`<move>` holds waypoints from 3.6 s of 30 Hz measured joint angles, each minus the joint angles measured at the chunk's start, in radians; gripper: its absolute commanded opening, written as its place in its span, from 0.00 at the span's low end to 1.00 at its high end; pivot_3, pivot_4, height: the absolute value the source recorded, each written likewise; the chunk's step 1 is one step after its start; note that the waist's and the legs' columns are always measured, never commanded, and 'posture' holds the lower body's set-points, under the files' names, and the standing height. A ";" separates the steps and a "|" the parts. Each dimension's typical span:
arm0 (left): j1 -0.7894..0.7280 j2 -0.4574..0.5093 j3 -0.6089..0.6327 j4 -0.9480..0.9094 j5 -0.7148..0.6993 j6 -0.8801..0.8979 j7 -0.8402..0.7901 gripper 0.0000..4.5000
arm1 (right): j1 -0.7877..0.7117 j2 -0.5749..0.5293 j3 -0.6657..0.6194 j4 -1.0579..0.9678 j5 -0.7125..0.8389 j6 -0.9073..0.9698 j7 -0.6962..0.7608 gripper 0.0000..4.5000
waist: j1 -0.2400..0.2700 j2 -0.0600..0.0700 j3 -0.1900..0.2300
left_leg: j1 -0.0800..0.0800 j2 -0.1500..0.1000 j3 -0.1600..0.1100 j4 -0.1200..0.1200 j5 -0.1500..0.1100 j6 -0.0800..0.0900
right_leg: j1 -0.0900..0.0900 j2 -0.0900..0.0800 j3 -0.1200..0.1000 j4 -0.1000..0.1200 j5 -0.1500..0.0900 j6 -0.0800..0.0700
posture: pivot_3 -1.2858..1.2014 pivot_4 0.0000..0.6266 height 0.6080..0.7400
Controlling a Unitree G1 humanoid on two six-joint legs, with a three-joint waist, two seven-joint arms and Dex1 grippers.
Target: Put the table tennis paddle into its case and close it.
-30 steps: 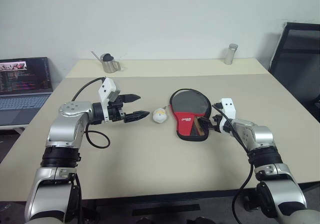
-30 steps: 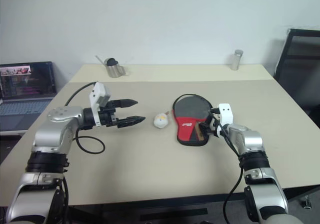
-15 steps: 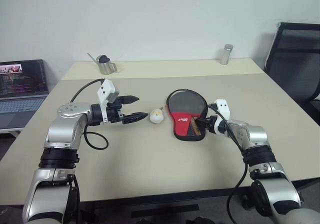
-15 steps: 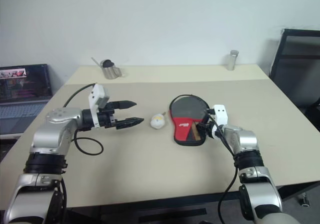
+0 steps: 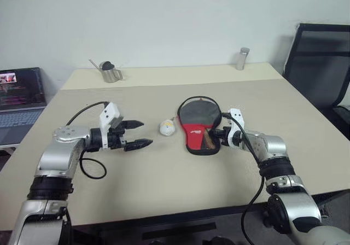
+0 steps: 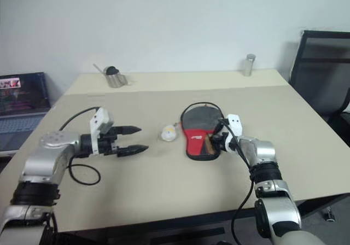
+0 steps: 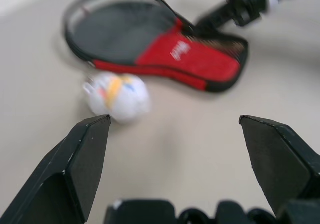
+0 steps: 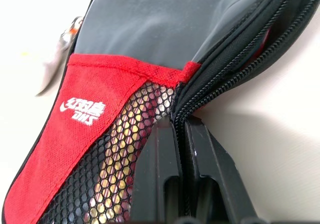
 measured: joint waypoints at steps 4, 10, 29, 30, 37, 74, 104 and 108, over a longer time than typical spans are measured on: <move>0.058 0.027 0.001 -0.041 -0.015 -0.009 -0.039 1.00 | 0.046 0.048 0.036 -0.136 0.028 0.108 0.002 0.00 | -0.001 0.000 0.000 | 0.000 0.001 0.001 0.000 0.000 0.000 | -0.001 0.000 0.001 0.000 -0.001 0.001 | 0.52 0.24 1.00; 0.149 0.032 0.002 -0.141 -0.044 -0.007 -0.058 1.00 | 0.085 0.128 0.086 -0.271 0.066 0.211 -0.012 0.00 | 0.003 0.000 0.000 | 0.000 0.001 0.001 0.000 0.000 0.000 | -0.001 0.000 0.001 0.000 -0.001 0.001 | 0.52 0.24 1.00; 0.198 0.098 -0.007 -0.254 -0.116 0.034 -0.123 1.00 | 0.384 0.219 -0.026 -0.779 0.143 0.532 -0.233 0.00 | 0.010 0.000 0.000 | -0.001 0.000 0.001 0.000 -0.001 -0.001 | -0.001 -0.001 0.001 -0.002 -0.001 0.001 | 0.52 0.24 1.00; 0.196 0.100 -0.009 -0.254 -0.116 0.033 -0.127 1.00 | 0.390 0.234 -0.039 -0.790 0.143 0.543 -0.245 0.00 | 0.010 0.000 0.000 | -0.001 0.000 0.001 0.000 -0.001 -0.001 | -0.001 -0.001 0.001 -0.002 -0.001 0.001 | 0.52 0.24 1.00; 0.158 0.100 -0.033 -0.249 -0.116 0.030 -0.145 1.00 | 0.449 0.328 -0.096 -0.903 0.143 0.631 -0.309 0.00 | 0.014 0.000 0.000 | -0.002 0.000 0.001 -0.001 -0.001 -0.001 | -0.001 -0.002 0.001 -0.003 -0.001 0.001 | 0.52 0.24 1.00; 0.061 0.101 -0.106 -0.198 -0.116 0.007 -0.214 1.00 | 0.602 0.272 -0.080 -1.039 0.315 0.673 -0.394 0.00 | 0.024 -0.002 -0.001 | -0.001 0.000 0.001 -0.007 -0.001 -0.001 | -0.002 0.000 0.001 -0.009 -0.001 0.001 | 0.52 0.24 1.00; 0.167 0.081 -0.065 -0.249 -0.120 -0.009 -0.120 1.00 | 0.411 -0.143 0.010 -1.116 0.365 0.639 -0.236 1.00 | 0.028 -0.004 -0.003 | -0.001 -0.001 0.001 -0.012 -0.001 -0.001 | -0.003 0.001 0.000 -0.010 -0.003 -0.002 | 0.52 0.24 1.00; 0.177 0.073 -0.042 -0.258 -0.131 -0.004 -0.080 1.00 | 0.379 -0.189 0.023 -1.110 0.371 0.502 -0.129 1.00 | 0.028 -0.004 -0.003 | -0.001 0.000 0.000 -0.012 -0.001 -0.001 | -0.003 0.002 0.000 -0.010 -0.003 -0.002 | 0.52 0.24 1.00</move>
